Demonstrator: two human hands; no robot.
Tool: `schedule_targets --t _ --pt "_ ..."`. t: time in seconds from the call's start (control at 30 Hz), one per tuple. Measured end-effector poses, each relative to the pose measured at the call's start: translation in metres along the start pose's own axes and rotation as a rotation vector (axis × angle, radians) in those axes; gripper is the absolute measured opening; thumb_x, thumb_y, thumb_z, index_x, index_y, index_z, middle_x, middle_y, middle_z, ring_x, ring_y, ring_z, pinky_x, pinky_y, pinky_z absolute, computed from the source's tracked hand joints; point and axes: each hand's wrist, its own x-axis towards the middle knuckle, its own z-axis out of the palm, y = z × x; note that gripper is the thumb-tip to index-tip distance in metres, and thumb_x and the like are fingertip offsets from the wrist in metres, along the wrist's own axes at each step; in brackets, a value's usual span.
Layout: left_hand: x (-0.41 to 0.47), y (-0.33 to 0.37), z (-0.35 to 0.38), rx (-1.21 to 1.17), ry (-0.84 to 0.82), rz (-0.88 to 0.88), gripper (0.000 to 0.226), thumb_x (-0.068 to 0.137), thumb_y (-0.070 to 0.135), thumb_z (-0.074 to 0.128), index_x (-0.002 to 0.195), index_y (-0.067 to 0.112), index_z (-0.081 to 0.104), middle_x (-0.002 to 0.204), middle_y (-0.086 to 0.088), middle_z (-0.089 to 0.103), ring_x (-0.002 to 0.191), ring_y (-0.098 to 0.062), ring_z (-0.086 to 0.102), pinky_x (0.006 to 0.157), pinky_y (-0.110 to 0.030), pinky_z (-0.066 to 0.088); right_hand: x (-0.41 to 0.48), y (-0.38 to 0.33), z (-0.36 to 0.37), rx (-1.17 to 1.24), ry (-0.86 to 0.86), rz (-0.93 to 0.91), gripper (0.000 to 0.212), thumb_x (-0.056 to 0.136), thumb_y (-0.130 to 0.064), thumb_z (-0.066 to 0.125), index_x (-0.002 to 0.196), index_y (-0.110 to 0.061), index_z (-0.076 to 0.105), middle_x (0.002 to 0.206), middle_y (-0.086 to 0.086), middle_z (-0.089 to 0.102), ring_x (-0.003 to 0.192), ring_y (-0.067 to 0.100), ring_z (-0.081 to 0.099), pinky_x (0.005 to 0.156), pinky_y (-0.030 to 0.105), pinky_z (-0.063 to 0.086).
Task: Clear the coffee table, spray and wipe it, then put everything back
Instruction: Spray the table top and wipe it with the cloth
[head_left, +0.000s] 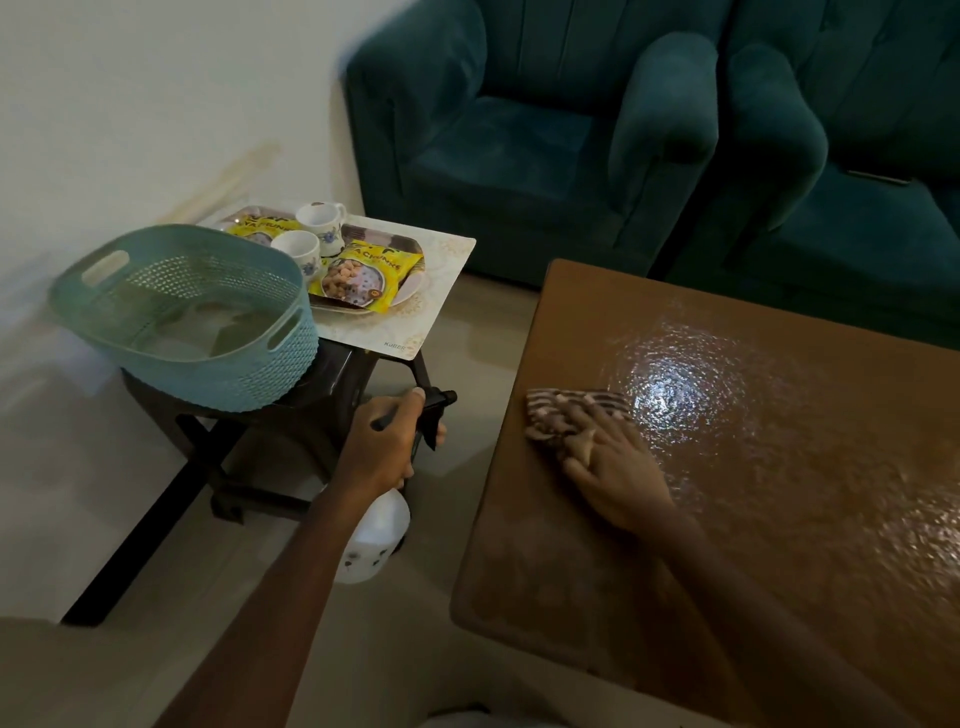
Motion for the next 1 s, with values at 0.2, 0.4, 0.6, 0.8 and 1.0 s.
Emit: schedule_targets --t 0.2,0.4,0.6,0.8,1.0 --pt "0.014 0.009 0.011 0.021 -0.156 -0.017 0.052 0.099 0.044 0.041 0.074 0.010 0.073 0.068 -0.003 0.072 0.035 -0.009 0.044 0.035 -0.020 0.033 0.026 -0.029 0.006 -0.059 0.011 0.198 0.057 0.098 -0.054 0.021 0.154 -0.042 0.018 0.165 -0.012 -0.008 0.149 0.012 -0.018 0.118 0.036 -0.011" --pt "0.017 0.032 0.036 0.106 -0.247 0.051 0.054 0.104 0.041 0.040 0.072 0.013 0.073 0.071 -0.011 0.072 0.037 -0.011 0.047 0.039 -0.022 0.038 -0.008 0.002 -0.007 0.013 -0.049 0.068 0.056 0.097 -0.053 0.021 0.149 -0.054 0.003 0.157 -0.027 -0.014 0.146 0.004 -0.020 0.117 0.033 -0.008" --pt "-0.011 0.045 0.056 0.115 -0.253 0.012 0.054 0.098 0.050 0.039 0.072 0.017 0.074 0.074 -0.004 0.075 0.037 -0.012 0.047 0.036 -0.022 0.036 -0.068 0.050 -0.013 0.023 -0.002 0.376 0.055 0.099 -0.050 0.025 0.152 -0.051 0.012 0.163 -0.019 -0.007 0.150 0.011 -0.015 0.119 0.036 -0.004" --pt "-0.054 0.047 0.059 0.155 -0.174 -0.026 0.057 0.098 0.051 0.036 0.078 0.013 0.074 0.080 -0.004 0.077 0.047 -0.021 0.049 0.044 -0.026 0.039 -0.114 0.033 0.003 -0.019 0.026 0.222 0.057 0.100 -0.053 0.021 0.150 -0.056 -0.006 0.160 -0.021 -0.015 0.148 0.014 -0.022 0.117 0.032 -0.013" --pt "-0.091 0.040 0.056 0.199 -0.167 -0.029 0.056 0.103 0.046 0.035 0.082 0.011 0.073 0.082 -0.004 0.077 0.042 -0.018 0.049 0.041 -0.026 0.040 -0.132 0.031 0.011 0.018 0.072 0.312 0.058 0.097 -0.056 0.014 0.151 -0.051 -0.006 0.160 -0.017 -0.014 0.150 0.017 -0.019 0.120 0.039 -0.004"
